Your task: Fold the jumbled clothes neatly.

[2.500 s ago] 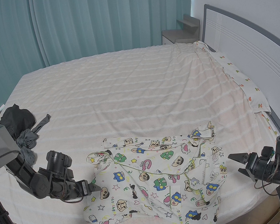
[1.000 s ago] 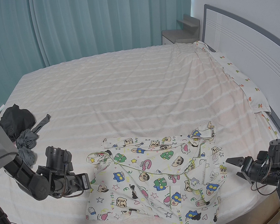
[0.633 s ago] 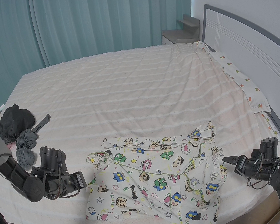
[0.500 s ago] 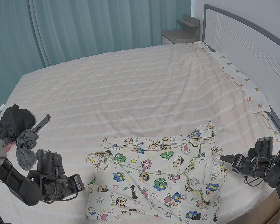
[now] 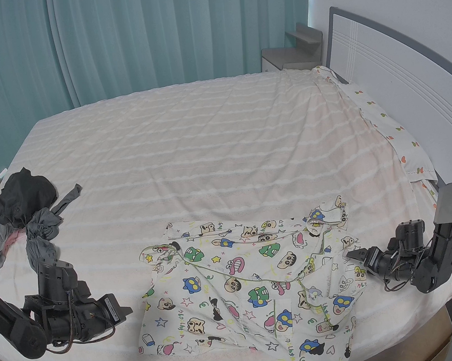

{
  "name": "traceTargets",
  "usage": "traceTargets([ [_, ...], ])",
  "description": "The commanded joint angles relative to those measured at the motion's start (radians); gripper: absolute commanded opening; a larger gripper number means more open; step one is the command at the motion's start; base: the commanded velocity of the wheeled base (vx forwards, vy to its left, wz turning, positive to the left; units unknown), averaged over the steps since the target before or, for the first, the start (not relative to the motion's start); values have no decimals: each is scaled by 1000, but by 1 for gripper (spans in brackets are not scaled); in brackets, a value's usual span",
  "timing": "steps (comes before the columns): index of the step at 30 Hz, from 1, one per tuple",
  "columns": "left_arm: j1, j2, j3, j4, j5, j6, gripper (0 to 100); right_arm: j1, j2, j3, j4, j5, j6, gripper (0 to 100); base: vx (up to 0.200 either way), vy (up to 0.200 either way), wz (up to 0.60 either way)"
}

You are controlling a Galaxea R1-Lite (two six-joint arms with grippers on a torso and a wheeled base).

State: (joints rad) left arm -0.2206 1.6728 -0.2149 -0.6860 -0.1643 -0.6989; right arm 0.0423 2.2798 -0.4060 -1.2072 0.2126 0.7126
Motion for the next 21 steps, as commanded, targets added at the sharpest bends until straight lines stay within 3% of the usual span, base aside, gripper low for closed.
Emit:
traceTargets([
  [1, 0, -24, 15, -3, -3, -2, 0, 10, 23, -65, 52, 1, -1, 100, 0, 0, 0],
  [2, 0, -24, 15, -3, -3, -2, 0, 10, 23, -65, 52, 1, -1, 0, 0, 0, 0],
  [11, 1, -18, 19, -3, -3, -2, 0, -1, 10, -70, 74, 1, -4, 0, 0, 0, 0],
  [20, 1, -21, 22, -3, -3, -2, 0, -93, -36, -65, 74, -5, -18, 0, 0, 0, 0],
  [21, 1, -21, 23, -3, -3, -2, 0, -145, -52, -63, 74, -9, -48, 0, 0, 0, 0],
])
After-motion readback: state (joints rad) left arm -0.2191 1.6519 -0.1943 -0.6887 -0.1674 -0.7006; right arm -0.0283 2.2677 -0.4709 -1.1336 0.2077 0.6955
